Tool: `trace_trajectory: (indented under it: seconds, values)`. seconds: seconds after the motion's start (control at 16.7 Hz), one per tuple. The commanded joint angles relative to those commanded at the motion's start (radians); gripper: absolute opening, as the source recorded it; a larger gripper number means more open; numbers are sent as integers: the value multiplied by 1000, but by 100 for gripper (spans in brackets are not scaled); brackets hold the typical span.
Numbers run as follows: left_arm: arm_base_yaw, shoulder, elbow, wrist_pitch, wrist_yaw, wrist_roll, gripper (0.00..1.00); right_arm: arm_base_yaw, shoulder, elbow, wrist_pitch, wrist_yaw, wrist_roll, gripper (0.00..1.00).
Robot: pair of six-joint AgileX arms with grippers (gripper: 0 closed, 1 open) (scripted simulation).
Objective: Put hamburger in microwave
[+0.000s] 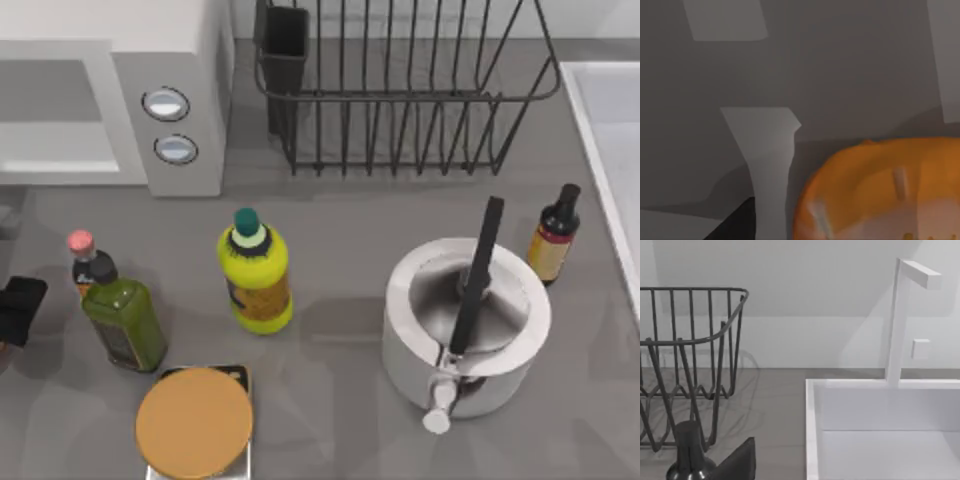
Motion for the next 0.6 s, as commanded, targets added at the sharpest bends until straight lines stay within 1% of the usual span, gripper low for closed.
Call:
trace_trajectory:
  seconds: [0.06, 0.12, 0.3, 0.42, 0.6]
  values:
    - [0, 0, 0, 0, 0, 0, 0, 0, 0, 0, 0, 0, 0, 100]
    - [1, -63, 21, -48, 6, 2, 0, 0, 0, 0, 0, 0, 0, 100]
    - [0, -76, 45, -88, 5, 3, 0, 0, 0, 0, 0, 0, 0, 100]
    - [0, -99, 89, -168, 5, 4, 0, 0, 0, 0, 0, 0, 0, 100]
    - [-1, -151, 177, -335, 5, 1, 0, 0, 0, 0, 0, 0, 0, 100]
